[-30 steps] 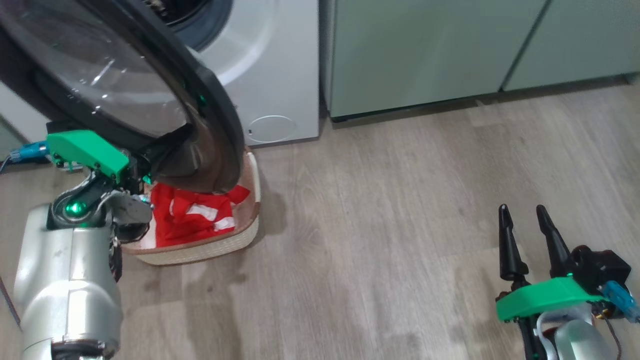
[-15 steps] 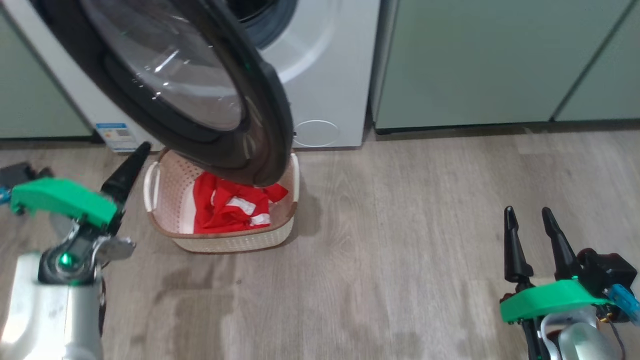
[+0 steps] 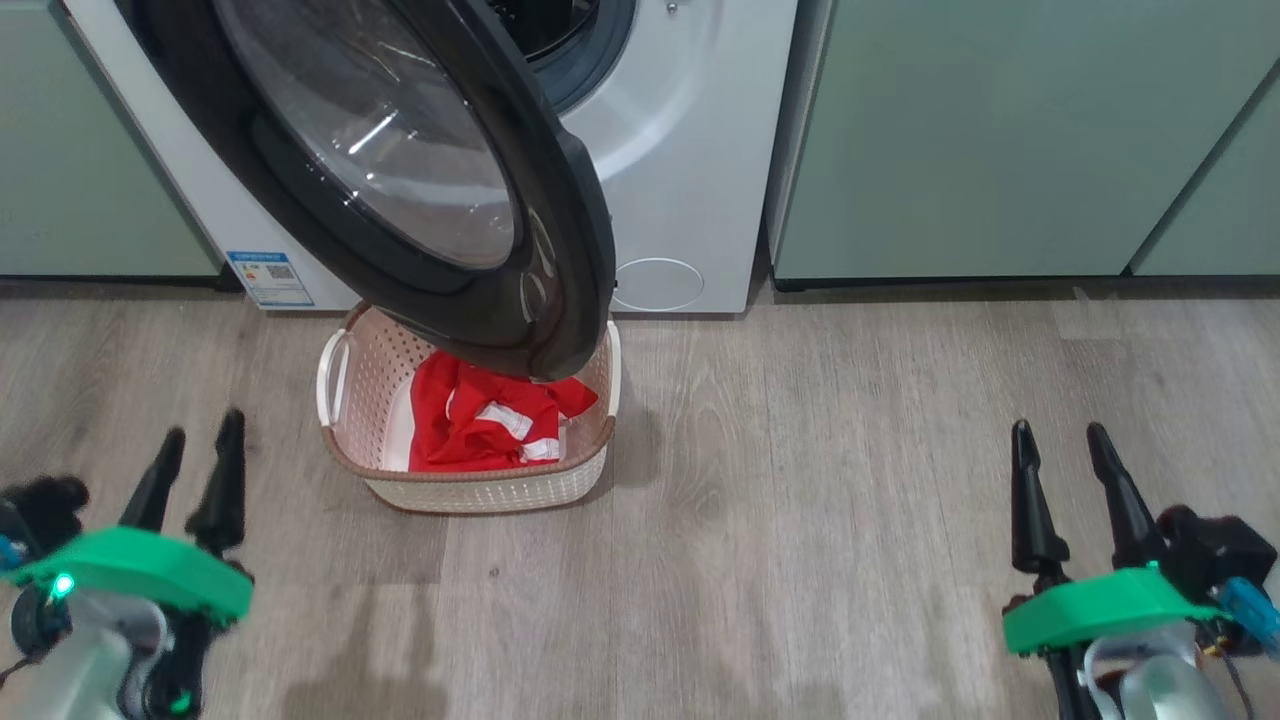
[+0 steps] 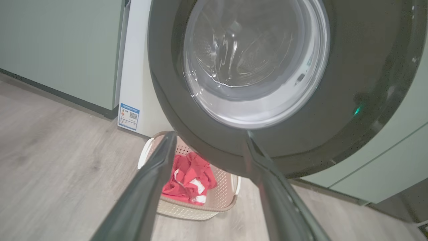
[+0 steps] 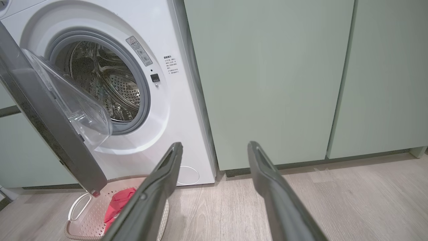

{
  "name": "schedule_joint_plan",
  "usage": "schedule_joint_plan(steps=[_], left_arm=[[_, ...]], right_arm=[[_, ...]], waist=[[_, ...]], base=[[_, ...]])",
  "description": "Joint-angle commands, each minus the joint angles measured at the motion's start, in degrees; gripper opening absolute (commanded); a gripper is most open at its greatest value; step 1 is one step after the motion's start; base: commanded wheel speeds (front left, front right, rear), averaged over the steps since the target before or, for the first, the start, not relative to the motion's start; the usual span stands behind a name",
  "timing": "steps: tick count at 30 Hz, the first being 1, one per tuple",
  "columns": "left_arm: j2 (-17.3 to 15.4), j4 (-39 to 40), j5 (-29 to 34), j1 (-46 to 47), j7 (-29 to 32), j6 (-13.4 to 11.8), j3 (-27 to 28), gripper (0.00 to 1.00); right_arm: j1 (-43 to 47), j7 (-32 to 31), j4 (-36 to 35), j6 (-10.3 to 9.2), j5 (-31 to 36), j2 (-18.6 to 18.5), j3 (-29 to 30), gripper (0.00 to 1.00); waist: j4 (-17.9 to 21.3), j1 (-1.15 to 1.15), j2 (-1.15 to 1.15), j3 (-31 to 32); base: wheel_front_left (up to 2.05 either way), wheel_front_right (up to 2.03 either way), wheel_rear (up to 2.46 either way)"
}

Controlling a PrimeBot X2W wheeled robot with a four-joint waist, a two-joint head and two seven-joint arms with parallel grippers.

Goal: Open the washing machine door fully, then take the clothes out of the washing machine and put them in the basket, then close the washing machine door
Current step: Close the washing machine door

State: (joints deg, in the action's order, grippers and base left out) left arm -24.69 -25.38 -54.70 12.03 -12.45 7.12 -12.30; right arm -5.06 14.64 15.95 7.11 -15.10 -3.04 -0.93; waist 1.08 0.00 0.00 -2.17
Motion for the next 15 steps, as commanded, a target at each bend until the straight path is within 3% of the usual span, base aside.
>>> schedule_joint_plan(steps=[1,6,15], left_arm=[[-2.85,0.3,1.91,2.28,-1.64,0.36,0.78,1.0],[-2.02,-0.6,7.56,2.17,-2.49,0.36,3.23,1.0],[4.73,3.78,21.01,-3.51,-2.53,0.36,13.14,1.0]], right_arm=[[0.14,0.36,-2.08,0.37,0.28,0.09,-0.93,1.0],[0.42,0.36,-2.2,0.37,0.26,0.11,-0.7,1.0],[0.56,0.36,-2.08,0.37,0.11,0.14,-0.76,1.0]], waist=[[-0.05,0.0,0.0,0.13],[-0.13,0.0,0.0,0.15],[0.2,0.0,0.0,0.07]], base=[[0.0,0.0,0.0],[0.0,0.0,0.0],[0.0,0.0,0.0]])
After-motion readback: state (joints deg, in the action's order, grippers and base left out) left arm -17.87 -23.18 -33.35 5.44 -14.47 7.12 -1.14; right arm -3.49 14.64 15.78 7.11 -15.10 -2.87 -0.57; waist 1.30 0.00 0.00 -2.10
